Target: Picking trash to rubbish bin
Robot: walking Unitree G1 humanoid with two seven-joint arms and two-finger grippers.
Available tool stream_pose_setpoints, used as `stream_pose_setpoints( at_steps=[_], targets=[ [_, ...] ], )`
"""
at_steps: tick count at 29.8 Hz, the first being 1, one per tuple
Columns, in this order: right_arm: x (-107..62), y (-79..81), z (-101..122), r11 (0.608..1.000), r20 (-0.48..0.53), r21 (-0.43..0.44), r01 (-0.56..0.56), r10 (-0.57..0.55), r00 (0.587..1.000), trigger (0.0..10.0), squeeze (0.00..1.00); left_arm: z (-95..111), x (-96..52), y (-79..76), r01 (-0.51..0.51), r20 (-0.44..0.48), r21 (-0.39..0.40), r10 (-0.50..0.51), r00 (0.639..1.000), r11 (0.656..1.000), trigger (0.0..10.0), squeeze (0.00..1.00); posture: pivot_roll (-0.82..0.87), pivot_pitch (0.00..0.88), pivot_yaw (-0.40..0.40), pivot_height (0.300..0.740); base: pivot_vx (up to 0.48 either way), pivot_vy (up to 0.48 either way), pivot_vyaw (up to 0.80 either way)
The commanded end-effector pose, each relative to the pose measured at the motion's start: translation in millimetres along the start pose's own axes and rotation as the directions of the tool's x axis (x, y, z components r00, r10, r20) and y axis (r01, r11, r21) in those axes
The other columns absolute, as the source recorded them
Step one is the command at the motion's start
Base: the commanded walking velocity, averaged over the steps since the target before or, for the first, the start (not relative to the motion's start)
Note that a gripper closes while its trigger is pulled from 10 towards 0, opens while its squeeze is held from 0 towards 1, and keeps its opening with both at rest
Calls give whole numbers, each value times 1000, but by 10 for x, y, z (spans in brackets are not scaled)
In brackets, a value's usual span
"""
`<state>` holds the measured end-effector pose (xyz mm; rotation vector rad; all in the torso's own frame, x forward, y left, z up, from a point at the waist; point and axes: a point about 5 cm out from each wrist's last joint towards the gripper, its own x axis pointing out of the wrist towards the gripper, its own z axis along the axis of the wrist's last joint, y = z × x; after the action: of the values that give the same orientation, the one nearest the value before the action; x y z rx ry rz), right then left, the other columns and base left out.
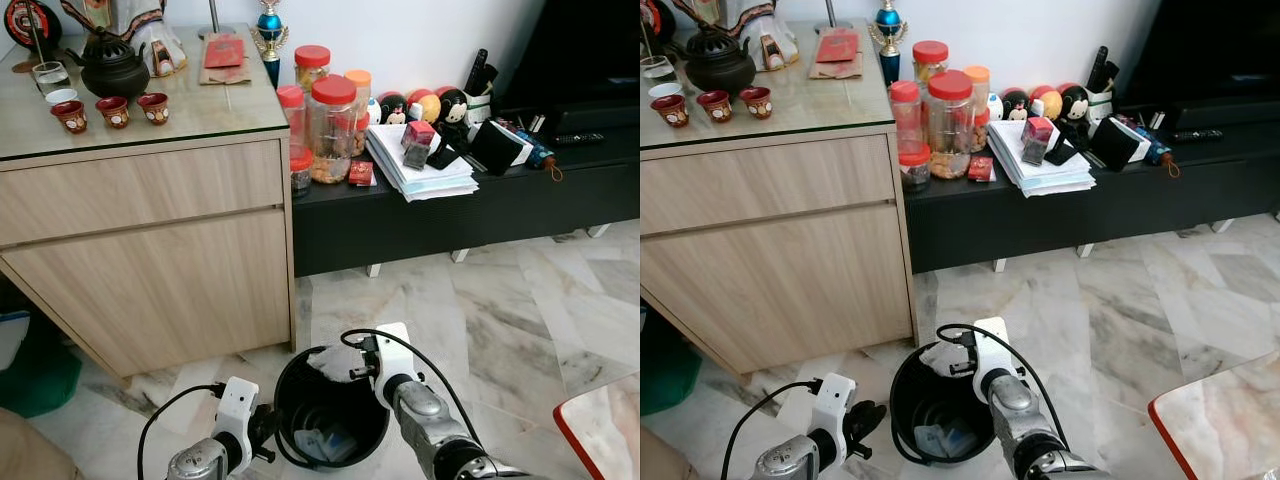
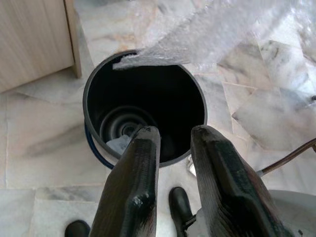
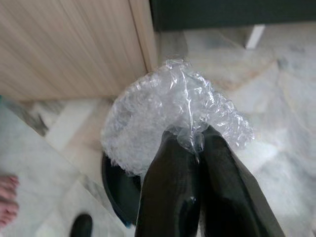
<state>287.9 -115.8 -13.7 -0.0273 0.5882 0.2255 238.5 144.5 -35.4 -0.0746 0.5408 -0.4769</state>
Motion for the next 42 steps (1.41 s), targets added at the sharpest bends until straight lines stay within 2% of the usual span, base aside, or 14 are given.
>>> stream_pose_setpoints(
  at_steps=[1, 10, 29, 31, 32, 33, 34, 42],
  targets=[
    [-40, -24, -149, 1000, -46, -6, 10, -11, 999, 10000, 0, -60, -21, -23, 16, -23, -2, -16, 1000, 1000, 10000, 0, 117, 154, -40, 740, 0, 0, 0],
    [-79, 3, -289, 1000, -81, -11, 10, -11, 997, 10000, 0, -92, -51, -34, 28, -26, -1, -28, 999, 1000, 10000, 0, 125, 163, -33, 740, 0, 0, 0],
    [-76, 98, -307, 1000, -85, -9, -28, 27, 996, 10000, 0, -113, -79, -53, 25, -27, -13, -25, 999, 1000, 10000, 0, 128, 184, -37, 740, 0, 0, 0],
    [-78, 103, -314, 1000, -86, -8, -30, 29, 996, 10000, 180, -112, -78, -54, 24, -27, -13, -25, 999, 1000, 10000, 0, 128, 185, -38, 740, 0, 0, 0],
    [-78, 104, -316, 1000, -86, -8, -30, 29, 996, 10000, 180, -111, -78, -55, 24, -27, -13, -25, 999, 1000, 10000, 0, 128, 185, -38, 740, 0, 0, 0],
    [-79, 111, -321, 999, -87, -7, -34, 34, 996, 10000, 953, -111, -78, -54, 24, -27, -13, -24, 999, 1000, 10000, 0, 129, 186, -39, 740, 0, 0, 0],
    [-80, 117, -323, 999, -87, -6, -38, 37, 995, 10000, 1000, -110, -78, -52, 23, -28, -12, -24, 999, 1000, 10000, 0, 129, 186, -39, 740, 0, 0, 0],
    [-75, 134, -313, 999, -85, -3, -45, 45, 995, 10000, 1000, -99, -77, -45, 21, -27, -15, -21, 999, 1000, 10000, 0, 129, 186, -42, 740, 0, 0, 0]
  ],
)
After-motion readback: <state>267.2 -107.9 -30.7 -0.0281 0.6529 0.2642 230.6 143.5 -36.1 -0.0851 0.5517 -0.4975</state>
